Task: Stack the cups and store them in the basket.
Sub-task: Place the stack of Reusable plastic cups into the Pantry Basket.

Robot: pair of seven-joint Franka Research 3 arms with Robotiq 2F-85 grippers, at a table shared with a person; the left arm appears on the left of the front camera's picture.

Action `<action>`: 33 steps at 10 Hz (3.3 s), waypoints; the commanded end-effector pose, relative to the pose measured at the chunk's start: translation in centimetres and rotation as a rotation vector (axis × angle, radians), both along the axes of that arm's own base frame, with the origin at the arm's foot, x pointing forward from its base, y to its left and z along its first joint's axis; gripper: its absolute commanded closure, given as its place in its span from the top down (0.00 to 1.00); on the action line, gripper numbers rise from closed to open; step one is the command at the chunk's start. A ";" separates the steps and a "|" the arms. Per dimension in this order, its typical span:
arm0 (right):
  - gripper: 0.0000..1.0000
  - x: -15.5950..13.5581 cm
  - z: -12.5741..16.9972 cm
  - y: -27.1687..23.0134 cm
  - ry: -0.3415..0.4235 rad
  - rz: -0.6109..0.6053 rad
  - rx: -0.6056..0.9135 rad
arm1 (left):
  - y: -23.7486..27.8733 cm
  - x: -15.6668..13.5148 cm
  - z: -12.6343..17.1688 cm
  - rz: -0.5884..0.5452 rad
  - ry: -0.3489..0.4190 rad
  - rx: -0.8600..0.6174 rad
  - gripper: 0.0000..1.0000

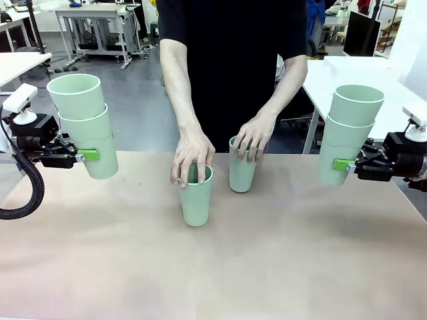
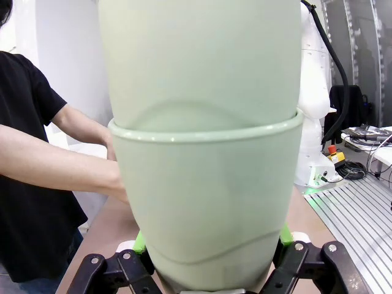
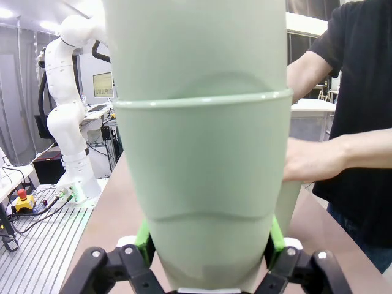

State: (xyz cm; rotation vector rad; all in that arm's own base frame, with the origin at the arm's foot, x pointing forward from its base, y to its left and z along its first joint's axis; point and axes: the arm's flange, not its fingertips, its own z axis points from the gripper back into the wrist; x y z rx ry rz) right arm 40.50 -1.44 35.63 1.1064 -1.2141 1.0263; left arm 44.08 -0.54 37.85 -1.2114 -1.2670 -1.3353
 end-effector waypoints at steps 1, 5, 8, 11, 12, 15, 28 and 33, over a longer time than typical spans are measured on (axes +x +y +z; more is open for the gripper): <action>0.84 0.0 0.3 0.2 -0.011 -0.001 -0.003 | 0.0 0.1 0.3 -0.002 -0.007 -0.005 0.85; 0.84 0.0 0.3 0.2 -0.011 -0.001 -0.003 | 0.0 0.1 0.3 -0.002 -0.007 -0.005 0.85; 0.84 0.0 0.3 0.2 -0.011 -0.001 -0.003 | 0.0 0.1 0.3 -0.002 -0.007 -0.005 0.85; 0.84 0.0 0.3 0.2 -0.011 -0.001 -0.003 | 0.0 0.1 0.3 -0.002 -0.007 -0.005 0.85; 0.84 0.0 0.3 0.2 -0.011 -0.001 -0.003 | 0.0 0.1 0.3 -0.002 -0.007 -0.005 0.85; 0.84 0.0 0.3 0.2 -0.011 -0.001 -0.003 | 0.0 0.1 0.3 -0.002 -0.007 -0.005 0.85; 0.84 0.0 0.3 0.2 -0.011 -0.001 -0.003 | 0.0 0.1 0.3 -0.002 -0.007 -0.005 0.85; 0.84 0.0 0.3 0.2 -0.011 -0.001 -0.003 | 0.0 0.1 0.3 -0.002 -0.007 -0.005 0.85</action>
